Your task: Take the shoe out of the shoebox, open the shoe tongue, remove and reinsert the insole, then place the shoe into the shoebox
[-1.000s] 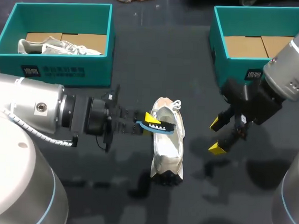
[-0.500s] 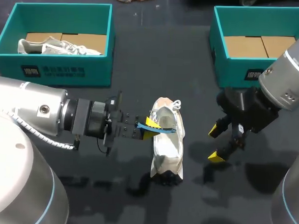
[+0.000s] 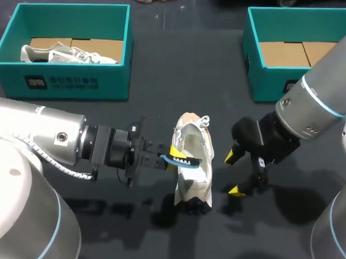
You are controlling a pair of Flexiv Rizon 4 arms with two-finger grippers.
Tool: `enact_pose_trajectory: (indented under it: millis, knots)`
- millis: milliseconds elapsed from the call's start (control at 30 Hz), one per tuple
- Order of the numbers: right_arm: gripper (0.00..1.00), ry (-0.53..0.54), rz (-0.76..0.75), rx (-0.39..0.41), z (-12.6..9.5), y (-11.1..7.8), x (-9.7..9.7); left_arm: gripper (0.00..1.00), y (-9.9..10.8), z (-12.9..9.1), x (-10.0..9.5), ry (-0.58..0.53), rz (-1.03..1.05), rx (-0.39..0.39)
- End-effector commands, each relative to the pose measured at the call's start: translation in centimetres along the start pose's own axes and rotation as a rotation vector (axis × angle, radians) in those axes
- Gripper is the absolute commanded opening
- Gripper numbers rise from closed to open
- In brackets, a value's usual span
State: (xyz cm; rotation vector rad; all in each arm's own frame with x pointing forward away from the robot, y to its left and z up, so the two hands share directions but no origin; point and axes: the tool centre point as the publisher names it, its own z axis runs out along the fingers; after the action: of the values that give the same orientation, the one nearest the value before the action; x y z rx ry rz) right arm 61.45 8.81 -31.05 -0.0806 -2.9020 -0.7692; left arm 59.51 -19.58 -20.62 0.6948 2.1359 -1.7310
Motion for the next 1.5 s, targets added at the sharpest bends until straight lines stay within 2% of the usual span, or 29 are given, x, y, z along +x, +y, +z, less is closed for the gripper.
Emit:
enact_pose_trajectory:
  millis: [33,167,233,267,467,667,900,1067,1500]
  knots:
    - [1.0,0.001,0.001,0.002,0.7,0.2,-0.3,0.0,-0.1,0.3,-0.8,0.016,-0.003,-0.005]
    - [1.0,0.001,0.001,0.002,0.7,0.2,-0.3,0.0,-0.1,0.3,-0.8,0.016,-0.003,-0.005]
    - [1.0,0.001,0.001,0.002,0.7,0.2,-0.3,0.0,0.3,1.2,-0.2,0.017,0.014,0.006]
    - [1.0,0.003,-0.006,-0.006,1.0,0.3,-0.6,0.0,0.6,1.6,0.0,0.025,0.0,0.037]
    - [1.0,-0.027,-0.011,-0.022,2.0,0.2,-2.3,0.0,2.2,2.8,0.6,0.027,-0.011,0.053]
    - [1.0,-0.043,-0.034,-0.03,2.6,-0.1,-3.1,0.0,2.1,3.0,0.6,0.076,0.045,0.069]
    - [1.0,-0.056,-0.026,-0.029,2.6,-0.2,-3.2,0.0,2.1,3.0,0.6,0.076,0.045,0.069]
    - [1.0,-0.051,-0.044,-0.025,2.8,0.1,-3.6,0.0,2.7,3.8,0.7,0.056,0.031,0.126]
    - [1.0,-0.051,-0.045,-0.02,3.7,0.0,-4.8,0.0,3.2,4.5,0.7,0.022,0.022,0.134]
